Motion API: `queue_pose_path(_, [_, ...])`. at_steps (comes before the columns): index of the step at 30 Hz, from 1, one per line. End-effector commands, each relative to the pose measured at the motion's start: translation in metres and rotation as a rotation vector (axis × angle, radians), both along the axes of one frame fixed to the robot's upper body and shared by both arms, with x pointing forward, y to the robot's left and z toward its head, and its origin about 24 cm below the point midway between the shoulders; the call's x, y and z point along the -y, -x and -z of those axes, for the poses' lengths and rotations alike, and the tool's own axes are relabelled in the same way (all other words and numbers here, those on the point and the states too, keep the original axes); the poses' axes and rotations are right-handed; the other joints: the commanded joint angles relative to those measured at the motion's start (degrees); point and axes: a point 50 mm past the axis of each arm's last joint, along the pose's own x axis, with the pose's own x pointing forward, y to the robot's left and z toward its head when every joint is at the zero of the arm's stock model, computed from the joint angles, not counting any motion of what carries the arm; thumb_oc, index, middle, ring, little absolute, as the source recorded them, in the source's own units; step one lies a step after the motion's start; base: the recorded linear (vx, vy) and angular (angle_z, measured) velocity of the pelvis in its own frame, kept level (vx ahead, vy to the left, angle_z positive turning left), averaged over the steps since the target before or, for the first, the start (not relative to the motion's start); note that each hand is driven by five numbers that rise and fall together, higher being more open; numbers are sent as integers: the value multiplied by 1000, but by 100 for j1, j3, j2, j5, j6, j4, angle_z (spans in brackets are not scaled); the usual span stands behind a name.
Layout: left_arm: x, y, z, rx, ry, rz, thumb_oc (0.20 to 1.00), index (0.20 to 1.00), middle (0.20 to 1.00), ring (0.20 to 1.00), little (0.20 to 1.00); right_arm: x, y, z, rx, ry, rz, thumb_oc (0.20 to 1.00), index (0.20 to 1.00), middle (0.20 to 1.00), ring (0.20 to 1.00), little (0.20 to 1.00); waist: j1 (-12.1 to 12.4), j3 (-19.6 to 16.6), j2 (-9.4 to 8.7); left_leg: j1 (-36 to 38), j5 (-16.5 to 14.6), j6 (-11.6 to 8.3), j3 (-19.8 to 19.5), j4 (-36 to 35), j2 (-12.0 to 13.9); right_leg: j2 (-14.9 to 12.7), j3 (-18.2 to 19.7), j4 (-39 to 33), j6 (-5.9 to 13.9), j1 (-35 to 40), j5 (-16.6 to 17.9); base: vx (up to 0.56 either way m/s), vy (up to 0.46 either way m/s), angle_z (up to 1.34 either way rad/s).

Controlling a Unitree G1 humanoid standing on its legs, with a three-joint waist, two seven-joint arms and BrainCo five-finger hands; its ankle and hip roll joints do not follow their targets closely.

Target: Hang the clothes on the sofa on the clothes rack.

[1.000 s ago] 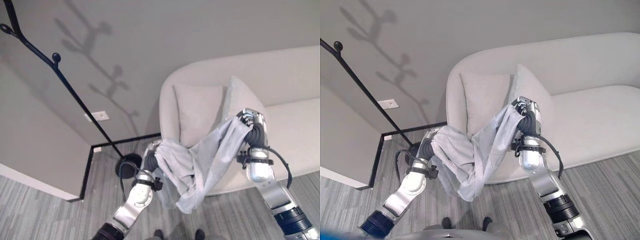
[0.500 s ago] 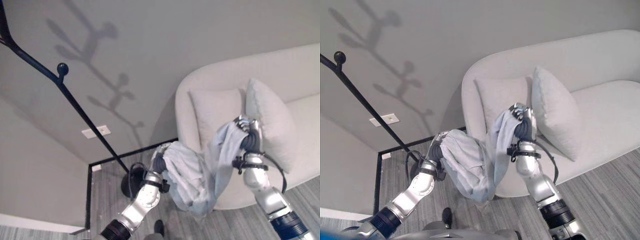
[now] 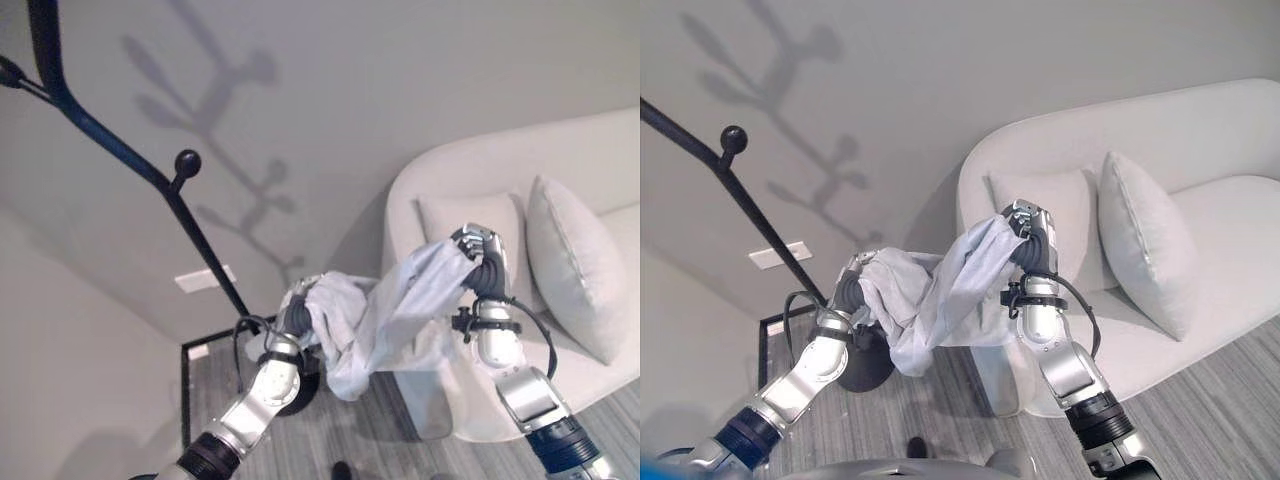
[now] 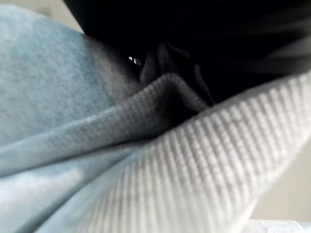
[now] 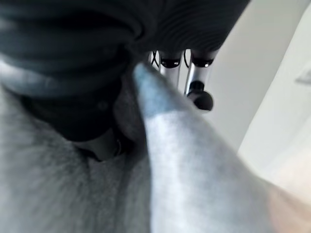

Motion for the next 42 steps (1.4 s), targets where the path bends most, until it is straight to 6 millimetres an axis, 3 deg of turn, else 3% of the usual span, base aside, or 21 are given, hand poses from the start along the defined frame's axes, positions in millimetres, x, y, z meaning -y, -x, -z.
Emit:
queue_pose_path(1, [12,-3,-26,143,25,71,200,200,200,200,200,-2,-4,-34,184,18,-25,200,200,200,200,200,-122,-53,-207,300,-474,-369,-150,48,-58,382,307,-918,-207,442,493,113,38,23])
queue_pose_path(5, [17,-2,-26,146,36,88,200,200,200,200,200,0,-1,-35,190,13,-23,200,200,200,200,200,-138,-63,-258,359,-541,-332,-251,53,-142,527,636,-1023,-258,487,596,78,-34,28])
queue_pose_path(9, [18,0,-24,134,49,89,200,200,200,200,200,1,0,-33,183,5,-28,200,200,200,200,200,-102,-154,-300,401,-569,-362,-307,98,-150,521,641,-1164,-316,619,666,90,-87,13])
queue_pose_path(15, [2,-2,-32,215,-36,13,200,200,200,200,200,3,5,-36,207,28,-31,200,200,200,200,200,-38,-314,-344,520,-806,-407,-380,377,-87,524,502,-1481,-374,998,636,117,-81,9])
queue_pose_path(18, [-10,-5,-45,307,-93,-52,200,200,200,200,200,7,5,-41,238,53,-11,200,200,200,200,200,16,-290,-342,442,-956,-438,-417,820,-83,525,459,-1504,-419,1107,557,91,-59,5])
queue_pose_path(20, [-22,-5,-57,392,-166,-98,200,200,200,200,200,13,3,-49,284,75,31,200,200,200,200,200,103,-169,-347,85,-968,-539,-496,1648,-149,489,396,-1532,-490,1246,509,22,-45,13])
queue_pose_path(21, [-23,-5,-57,392,-167,-98,200,200,200,200,200,13,3,-49,284,74,31,200,200,200,200,200,93,-178,-330,79,-1042,-539,-516,1697,-132,507,392,-1546,-485,1270,474,71,-4,21])
queue_pose_path(23, [-35,-4,-69,458,-184,-147,200,200,200,200,200,25,-1,-55,316,96,96,200,200,200,200,200,176,-102,-314,-271,-886,-647,-530,2209,-34,433,333,-1573,-523,1387,422,61,33,27])
queue_pose_path(26, [-38,-2,-79,504,-199,-152,200,200,200,200,200,32,-4,-60,339,103,139,200,200,200,200,200,171,-85,-337,-396,-908,-652,-438,2080,131,310,218,-1581,-500,1413,396,42,65,49])
queue_pose_path(27, [-44,-2,-82,520,-209,-171,200,200,200,200,200,38,-6,-62,348,100,168,200,200,200,200,200,190,-127,-372,-373,-888,-659,-421,1715,331,189,176,-1561,-460,1406,364,98,109,59])
queue_pose_path(28, [-46,-3,-83,520,-198,-183,200,200,200,200,200,40,-8,-61,343,101,182,200,200,200,200,200,206,-144,-376,-405,-679,-714,-431,1425,520,132,153,-1550,-442,1412,322,99,99,46])
queue_pose_path(30, [-46,-3,-83,513,-184,-184,200,200,200,200,200,42,-9,-60,335,95,190,200,200,200,200,200,193,-169,-370,-357,-441,-770,-428,1064,649,115,132,-1530,-456,1394,273,66,66,25])
queue_pose_path(33, [-35,-10,-75,466,-122,-172,200,200,200,200,200,41,-12,-53,299,69,194,200,200,200,200,200,208,-193,-330,-483,344,-1032,-402,368,1315,-29,137,-1483,-405,1502,48,123,186,17])
queue_pose_path(34, [-33,-11,-73,454,-117,-164,200,200,200,200,200,40,-12,-51,293,67,189,200,200,200,200,200,224,-189,-297,-483,463,-1080,-447,303,1388,-46,163,-1480,-397,1508,64,125,164,10])
queue_pose_path(38, [-20,-13,-70,444,-129,-106,200,200,200,200,200,35,-12,-49,278,76,156,200,200,200,200,200,209,-225,-163,-400,341,-1187,-665,366,1387,-186,272,-1535,-303,1655,77,113,251,-28])
queue_pose_path(42, [-9,-12,-68,429,-162,-28,200,200,200,200,200,38,-9,-42,248,98,176,200,200,200,200,200,127,-348,-13,-96,129,-1178,-430,144,1179,-440,298,-1608,-138,1711,200,113,297,-21])
